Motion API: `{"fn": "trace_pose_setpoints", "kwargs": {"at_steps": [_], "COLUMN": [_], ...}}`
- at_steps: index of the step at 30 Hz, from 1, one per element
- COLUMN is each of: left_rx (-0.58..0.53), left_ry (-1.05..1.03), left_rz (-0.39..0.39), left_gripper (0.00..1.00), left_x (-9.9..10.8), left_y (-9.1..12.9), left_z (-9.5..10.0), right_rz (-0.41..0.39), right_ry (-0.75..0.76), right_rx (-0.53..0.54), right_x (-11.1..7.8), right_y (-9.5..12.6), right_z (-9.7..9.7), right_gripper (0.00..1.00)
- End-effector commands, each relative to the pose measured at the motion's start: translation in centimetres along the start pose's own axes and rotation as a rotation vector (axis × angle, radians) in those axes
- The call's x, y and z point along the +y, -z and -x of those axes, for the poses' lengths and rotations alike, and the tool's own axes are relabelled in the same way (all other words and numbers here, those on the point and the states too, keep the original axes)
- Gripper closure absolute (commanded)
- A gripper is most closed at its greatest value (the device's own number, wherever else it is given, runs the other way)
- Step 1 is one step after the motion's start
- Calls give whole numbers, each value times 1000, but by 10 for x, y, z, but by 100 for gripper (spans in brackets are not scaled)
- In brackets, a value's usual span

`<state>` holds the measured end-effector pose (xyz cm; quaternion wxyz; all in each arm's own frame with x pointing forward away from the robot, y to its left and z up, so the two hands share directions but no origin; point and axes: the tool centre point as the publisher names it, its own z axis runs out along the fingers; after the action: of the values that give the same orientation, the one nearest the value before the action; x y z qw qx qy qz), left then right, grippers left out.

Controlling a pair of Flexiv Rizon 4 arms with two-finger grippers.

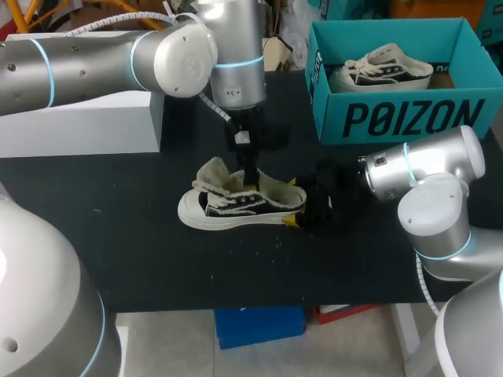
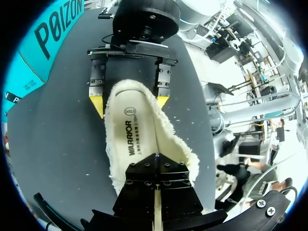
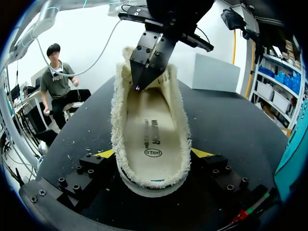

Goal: Take the shoe out of the shoebox, open the shoe tongue, remove and reinsert the insole, then place the shoe into the shoebox

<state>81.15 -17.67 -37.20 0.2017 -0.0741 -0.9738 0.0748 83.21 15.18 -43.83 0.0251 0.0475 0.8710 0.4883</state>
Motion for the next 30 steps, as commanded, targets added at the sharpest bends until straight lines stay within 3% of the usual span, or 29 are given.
{"fn": "trace_pose_setpoints", "kwargs": {"at_steps": [1, 17, 30], "left_rx": [3, -16, -46], "left_ry": [5, 38, 68], "left_rz": [2, 22, -6], "left_gripper": [100, 100, 100], "left_x": [-3, -5, 0], "left_y": [-13, -41, -46], "left_z": [0, -8, -8], "right_rz": [0, 0, 0], "right_ry": [-1, -1, -1], "right_rx": [-1, -1, -1], "right_x": [-3, -3, -3], "right_y": [0, 0, 0], "right_z": [2, 2, 2], "right_gripper": [100, 100, 100]}}
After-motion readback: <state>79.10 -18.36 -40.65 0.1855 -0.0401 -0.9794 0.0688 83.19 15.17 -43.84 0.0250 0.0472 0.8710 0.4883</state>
